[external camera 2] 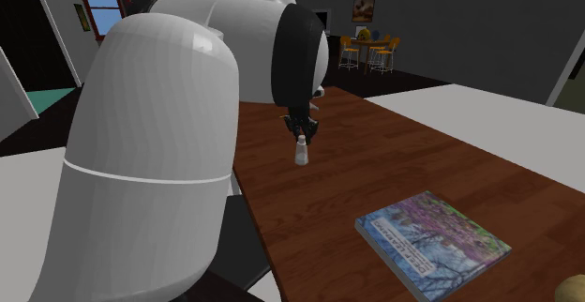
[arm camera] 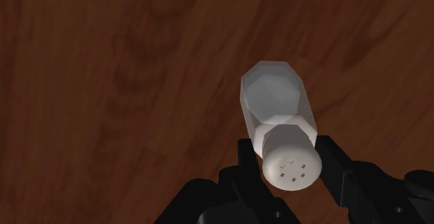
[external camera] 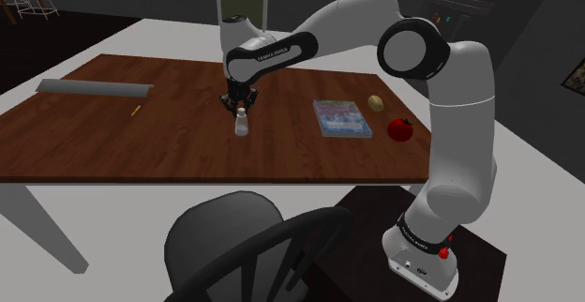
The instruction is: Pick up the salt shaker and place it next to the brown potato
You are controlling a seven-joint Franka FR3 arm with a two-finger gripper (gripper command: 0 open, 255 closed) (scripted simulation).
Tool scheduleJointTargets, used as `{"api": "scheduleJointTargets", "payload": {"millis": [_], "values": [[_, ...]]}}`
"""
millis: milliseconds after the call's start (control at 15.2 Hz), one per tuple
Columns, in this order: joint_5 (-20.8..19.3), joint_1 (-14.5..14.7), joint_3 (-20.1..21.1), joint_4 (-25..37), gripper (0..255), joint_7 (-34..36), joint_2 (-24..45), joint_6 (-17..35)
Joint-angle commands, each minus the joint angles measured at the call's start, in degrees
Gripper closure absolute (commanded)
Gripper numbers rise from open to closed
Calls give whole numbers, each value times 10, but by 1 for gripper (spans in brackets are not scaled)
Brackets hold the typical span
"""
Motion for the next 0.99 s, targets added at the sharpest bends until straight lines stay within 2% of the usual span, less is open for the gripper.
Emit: {"api": "scheduleJointTargets", "payload": {"millis": [0,132,924], "values": [[0,0,0,0,255,0,0,0],[0,0,0,0,255,0,0,0],[13,0,6,50,255,-16,-28,-77]]}}
